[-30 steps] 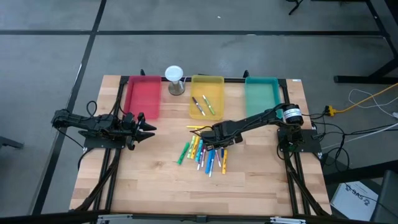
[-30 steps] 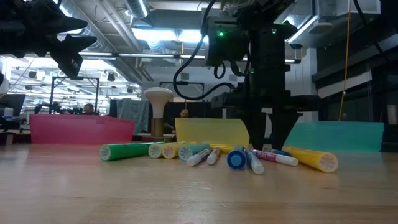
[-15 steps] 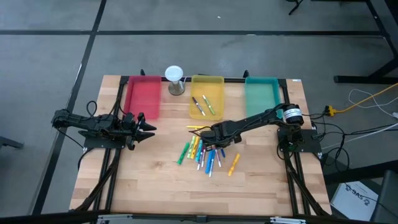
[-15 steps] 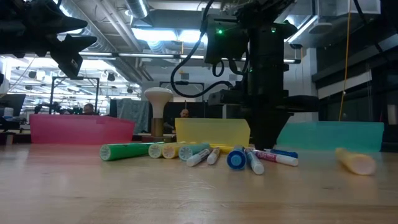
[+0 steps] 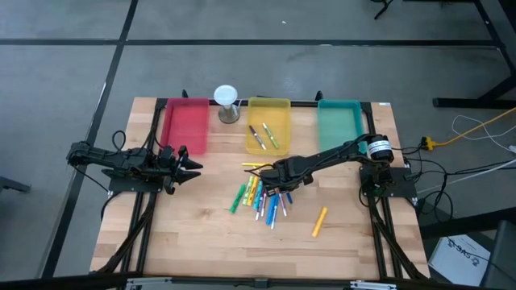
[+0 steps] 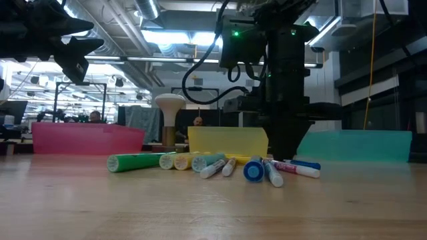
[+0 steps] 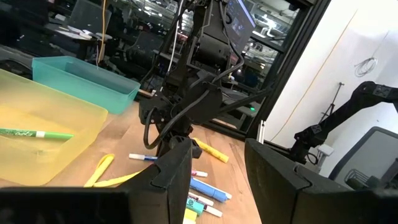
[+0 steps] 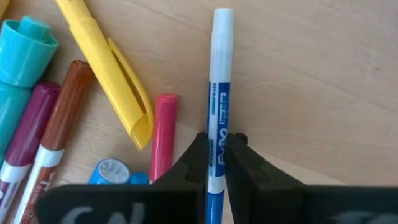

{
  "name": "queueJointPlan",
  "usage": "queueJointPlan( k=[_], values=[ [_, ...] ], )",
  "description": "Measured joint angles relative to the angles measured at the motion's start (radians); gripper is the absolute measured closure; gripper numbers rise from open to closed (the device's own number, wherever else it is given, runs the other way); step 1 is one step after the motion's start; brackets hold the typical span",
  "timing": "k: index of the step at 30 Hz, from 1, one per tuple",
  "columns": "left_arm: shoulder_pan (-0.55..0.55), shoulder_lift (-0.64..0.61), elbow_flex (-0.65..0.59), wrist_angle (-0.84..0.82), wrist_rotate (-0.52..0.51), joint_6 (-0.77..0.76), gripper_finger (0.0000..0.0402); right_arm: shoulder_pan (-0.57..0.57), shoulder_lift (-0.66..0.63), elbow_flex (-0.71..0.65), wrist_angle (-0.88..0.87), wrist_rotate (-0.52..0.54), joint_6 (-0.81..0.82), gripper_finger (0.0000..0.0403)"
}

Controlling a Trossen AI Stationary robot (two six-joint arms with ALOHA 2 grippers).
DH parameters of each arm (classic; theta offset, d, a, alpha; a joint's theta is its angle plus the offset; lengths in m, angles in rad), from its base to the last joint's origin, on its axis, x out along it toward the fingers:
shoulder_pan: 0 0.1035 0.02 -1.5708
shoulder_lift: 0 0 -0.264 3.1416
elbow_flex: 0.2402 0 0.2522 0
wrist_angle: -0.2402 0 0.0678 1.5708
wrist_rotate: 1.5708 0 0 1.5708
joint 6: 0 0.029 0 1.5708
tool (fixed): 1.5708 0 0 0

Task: Pick & Place Markers
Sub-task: Put the blue marker into the yellow bin

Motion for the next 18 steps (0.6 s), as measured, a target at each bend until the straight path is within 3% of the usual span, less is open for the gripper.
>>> queueJointPlan(
  k=[18],
  values=[
    [0.0, 0.0, 0.0, 0.0, 0.0, 0.0, 0.0258, 0.0, -0.001, 0.0, 0.004, 0.0, -0.019, 0.0371]
  ],
)
